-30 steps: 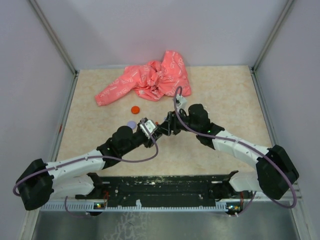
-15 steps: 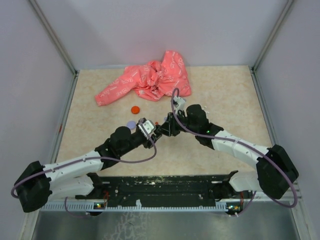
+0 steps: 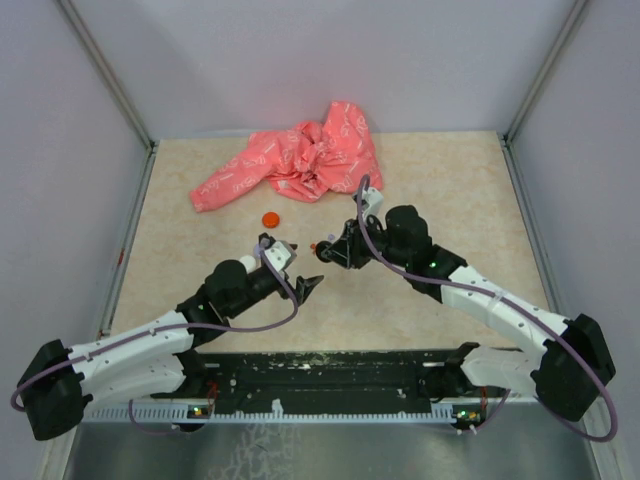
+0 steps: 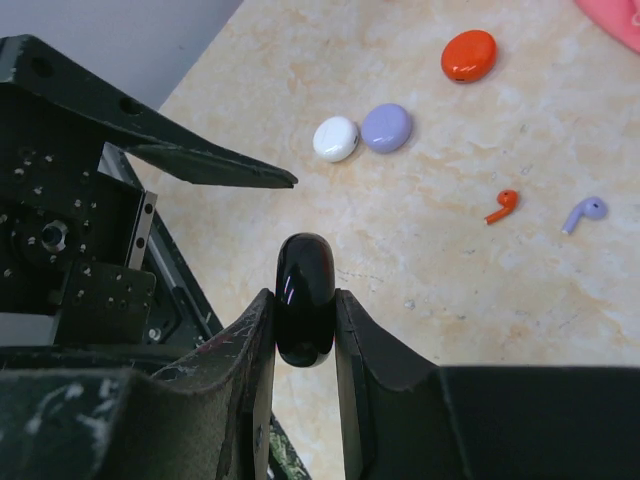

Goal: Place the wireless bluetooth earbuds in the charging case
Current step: Pick up the charging case at the center of the board.

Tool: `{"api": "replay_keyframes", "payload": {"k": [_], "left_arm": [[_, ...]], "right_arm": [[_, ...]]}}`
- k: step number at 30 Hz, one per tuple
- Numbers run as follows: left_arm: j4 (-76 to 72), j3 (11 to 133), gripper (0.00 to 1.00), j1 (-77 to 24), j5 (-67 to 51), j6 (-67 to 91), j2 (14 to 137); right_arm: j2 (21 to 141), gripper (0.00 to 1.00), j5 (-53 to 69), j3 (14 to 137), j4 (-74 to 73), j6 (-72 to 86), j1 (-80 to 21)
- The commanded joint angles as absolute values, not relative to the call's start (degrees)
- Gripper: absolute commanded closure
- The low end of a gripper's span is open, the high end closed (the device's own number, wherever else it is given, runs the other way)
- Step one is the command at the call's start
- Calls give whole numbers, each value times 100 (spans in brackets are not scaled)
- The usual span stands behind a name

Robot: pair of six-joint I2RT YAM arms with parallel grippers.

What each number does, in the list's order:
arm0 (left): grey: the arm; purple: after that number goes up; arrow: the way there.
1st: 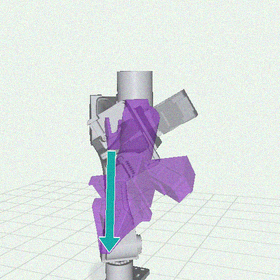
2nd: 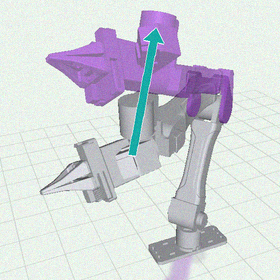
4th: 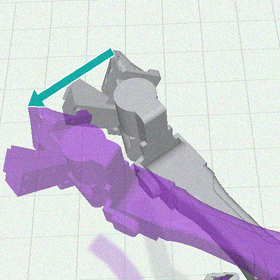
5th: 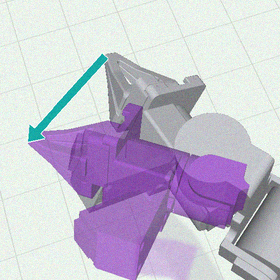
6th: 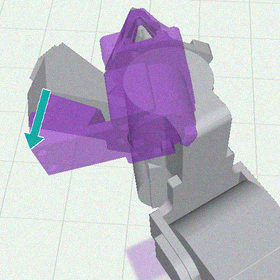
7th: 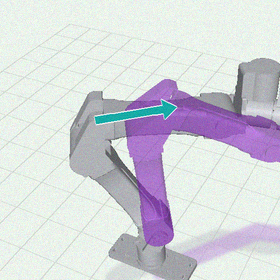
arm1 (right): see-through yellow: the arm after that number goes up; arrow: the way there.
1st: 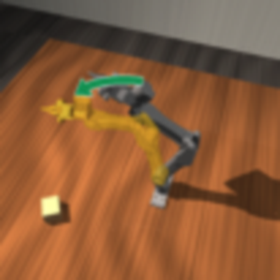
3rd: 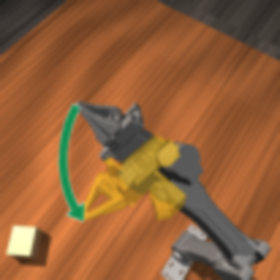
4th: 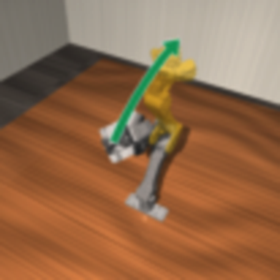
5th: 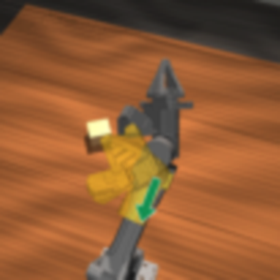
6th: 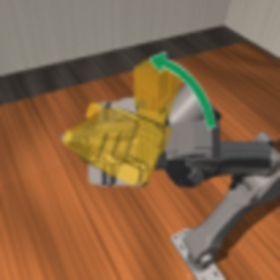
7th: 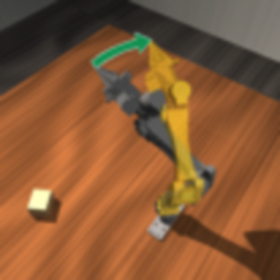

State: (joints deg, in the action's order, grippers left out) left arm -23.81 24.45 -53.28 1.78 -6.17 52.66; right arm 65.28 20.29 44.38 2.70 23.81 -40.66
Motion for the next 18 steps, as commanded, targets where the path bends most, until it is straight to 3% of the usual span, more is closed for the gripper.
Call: {"api": "replay_keyframes", "payload": {"k": [1, 11, 18], "left_arm": [[-2063, 2568, 0, -5353, 616, -136, 5271], [-1725, 2817, 0, -5223, 414, 448, 5474], [-2115, 2685, 0, -3972, -1621, 1096, 5448]], "right_arm": [[6136, 98, 1876, 4878, -26, 1795, -4087], [6150, 100, 2645, 4910, -428, 706, -3864], [6323, 100, 3870, 4773, -24, 459, -3391]]}}
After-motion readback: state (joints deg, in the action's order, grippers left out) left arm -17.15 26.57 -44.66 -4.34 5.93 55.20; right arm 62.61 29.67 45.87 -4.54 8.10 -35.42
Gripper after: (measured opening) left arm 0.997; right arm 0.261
